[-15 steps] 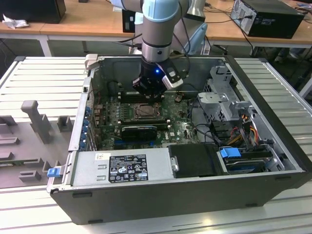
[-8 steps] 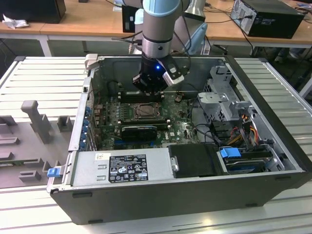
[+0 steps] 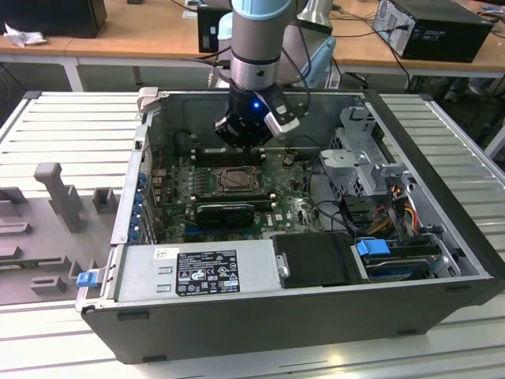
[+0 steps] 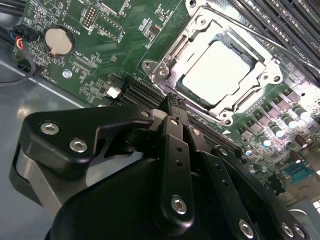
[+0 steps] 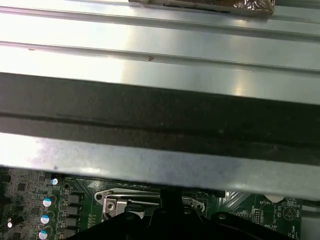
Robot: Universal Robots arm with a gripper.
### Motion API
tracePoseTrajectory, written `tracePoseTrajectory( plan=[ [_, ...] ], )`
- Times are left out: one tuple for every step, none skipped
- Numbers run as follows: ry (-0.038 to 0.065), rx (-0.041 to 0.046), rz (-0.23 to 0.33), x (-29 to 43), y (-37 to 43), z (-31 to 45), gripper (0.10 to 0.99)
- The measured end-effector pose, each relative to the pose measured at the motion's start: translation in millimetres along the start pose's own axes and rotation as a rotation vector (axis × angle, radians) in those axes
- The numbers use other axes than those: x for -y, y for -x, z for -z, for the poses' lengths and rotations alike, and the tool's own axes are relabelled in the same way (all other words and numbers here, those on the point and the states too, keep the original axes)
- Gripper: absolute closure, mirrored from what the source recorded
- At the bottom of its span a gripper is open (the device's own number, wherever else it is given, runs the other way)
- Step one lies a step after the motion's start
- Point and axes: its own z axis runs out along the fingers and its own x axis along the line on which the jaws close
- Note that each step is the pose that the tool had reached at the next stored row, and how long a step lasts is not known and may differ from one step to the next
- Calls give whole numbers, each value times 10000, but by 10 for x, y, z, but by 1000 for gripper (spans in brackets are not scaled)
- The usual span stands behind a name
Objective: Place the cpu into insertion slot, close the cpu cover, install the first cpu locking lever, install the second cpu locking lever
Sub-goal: 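Install the first cpu locking lever, then install the second cpu locking lever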
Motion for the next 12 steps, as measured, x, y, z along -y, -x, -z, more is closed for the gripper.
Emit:
tracePoseTrajectory(
  plan=[
    [0,0,0,3,0,0,980],
    [0,0,0,5,0,0,980],
    [-1,0,0,9,-1,1,980],
    [1,0,-1,13,-1,1,980],
    [-1,0,-1,16,-2,1,980],
    [-1,-1,0,18,-2,1,980],
    [-1,0,-1,19,-2,1,980],
    [0,-1,-1,21,-2,2,980],
    [-4,-1,0,26,-2,2,980],
    [-8,-2,0,30,-3,3,980],
    [-9,-1,0,41,-4,3,980],
    [-12,-1,0,58,-5,4,980]
  ],
)
